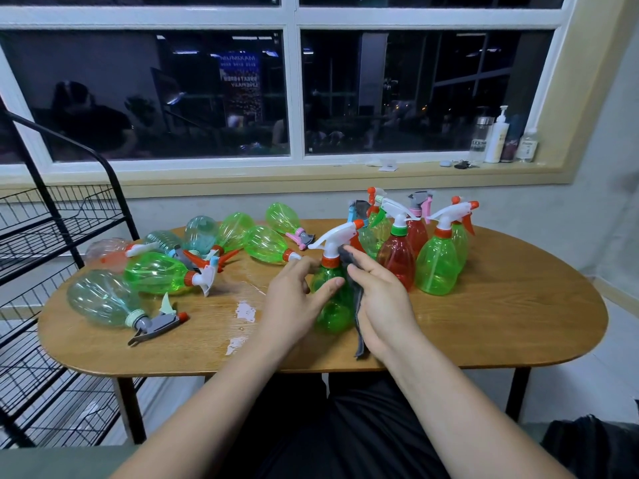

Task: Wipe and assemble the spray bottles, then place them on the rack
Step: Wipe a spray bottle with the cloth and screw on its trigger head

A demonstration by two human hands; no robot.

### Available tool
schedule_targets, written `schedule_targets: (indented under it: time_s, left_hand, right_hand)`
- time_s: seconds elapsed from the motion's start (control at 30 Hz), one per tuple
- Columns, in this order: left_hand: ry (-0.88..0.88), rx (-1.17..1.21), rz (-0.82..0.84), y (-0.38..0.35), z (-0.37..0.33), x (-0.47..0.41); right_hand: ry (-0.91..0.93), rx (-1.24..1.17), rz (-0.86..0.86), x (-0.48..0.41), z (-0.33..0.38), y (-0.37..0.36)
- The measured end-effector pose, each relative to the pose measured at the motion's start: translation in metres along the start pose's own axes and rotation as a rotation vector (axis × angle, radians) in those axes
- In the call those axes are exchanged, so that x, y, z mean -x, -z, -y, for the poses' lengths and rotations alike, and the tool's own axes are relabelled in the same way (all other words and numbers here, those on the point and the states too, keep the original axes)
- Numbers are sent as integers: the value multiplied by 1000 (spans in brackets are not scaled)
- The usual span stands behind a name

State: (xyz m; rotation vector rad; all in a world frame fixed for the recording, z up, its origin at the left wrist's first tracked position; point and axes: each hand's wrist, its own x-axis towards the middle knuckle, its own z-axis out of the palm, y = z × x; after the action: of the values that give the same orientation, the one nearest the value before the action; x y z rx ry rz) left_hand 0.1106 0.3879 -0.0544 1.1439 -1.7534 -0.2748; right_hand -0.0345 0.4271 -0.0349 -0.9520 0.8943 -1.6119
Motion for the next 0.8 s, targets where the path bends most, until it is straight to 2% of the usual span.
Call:
schedule_targets:
  time_s: [0.27,0.43,0.53,0.8]
  left_hand:
    - [19,0,2,-3,1,0]
    - [31,6,6,-3,0,-1]
    - [22,7,3,-3,1,-1]
    - [25,9,7,-3,1,-1]
  right_hand:
    - [-99,-380,-109,-8,17,8]
    - [-248,-529,-87,-15,19,18]
    - [-330,-545,-74,-15,21,22]
    - [-361,-470,-157,-22,25,34]
